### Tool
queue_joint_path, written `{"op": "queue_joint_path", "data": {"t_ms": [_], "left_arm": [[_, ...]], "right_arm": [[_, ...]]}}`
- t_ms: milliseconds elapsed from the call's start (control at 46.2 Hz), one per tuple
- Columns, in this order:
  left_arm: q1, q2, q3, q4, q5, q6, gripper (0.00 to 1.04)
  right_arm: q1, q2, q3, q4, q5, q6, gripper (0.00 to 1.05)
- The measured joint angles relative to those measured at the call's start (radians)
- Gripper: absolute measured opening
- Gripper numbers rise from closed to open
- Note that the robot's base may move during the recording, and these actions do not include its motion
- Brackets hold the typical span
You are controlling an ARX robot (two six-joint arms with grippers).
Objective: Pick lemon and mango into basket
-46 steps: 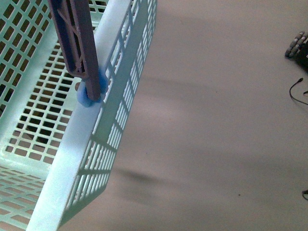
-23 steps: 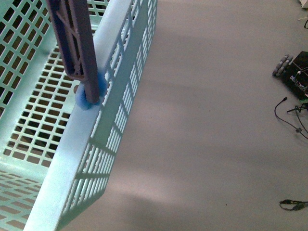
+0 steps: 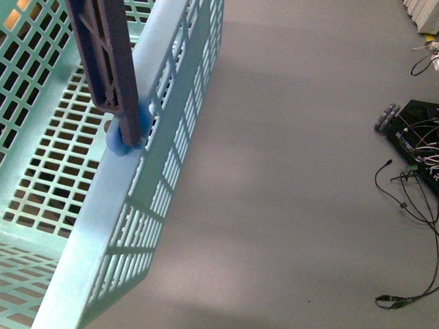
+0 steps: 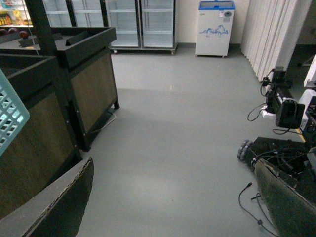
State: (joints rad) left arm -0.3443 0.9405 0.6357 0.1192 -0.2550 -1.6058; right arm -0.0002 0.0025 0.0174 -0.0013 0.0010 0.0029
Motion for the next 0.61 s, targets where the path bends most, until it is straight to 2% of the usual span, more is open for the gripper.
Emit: {"op": "queue_joint_path", "data": {"t_ms": [606], "left_arm": [[-0.002, 0.000, 0.002, 0.000, 0.001, -0.001, 0.07]], "right_arm": [[0.000, 0.000, 0.000, 0.000, 0.003, 0.000, 0.96]]}}
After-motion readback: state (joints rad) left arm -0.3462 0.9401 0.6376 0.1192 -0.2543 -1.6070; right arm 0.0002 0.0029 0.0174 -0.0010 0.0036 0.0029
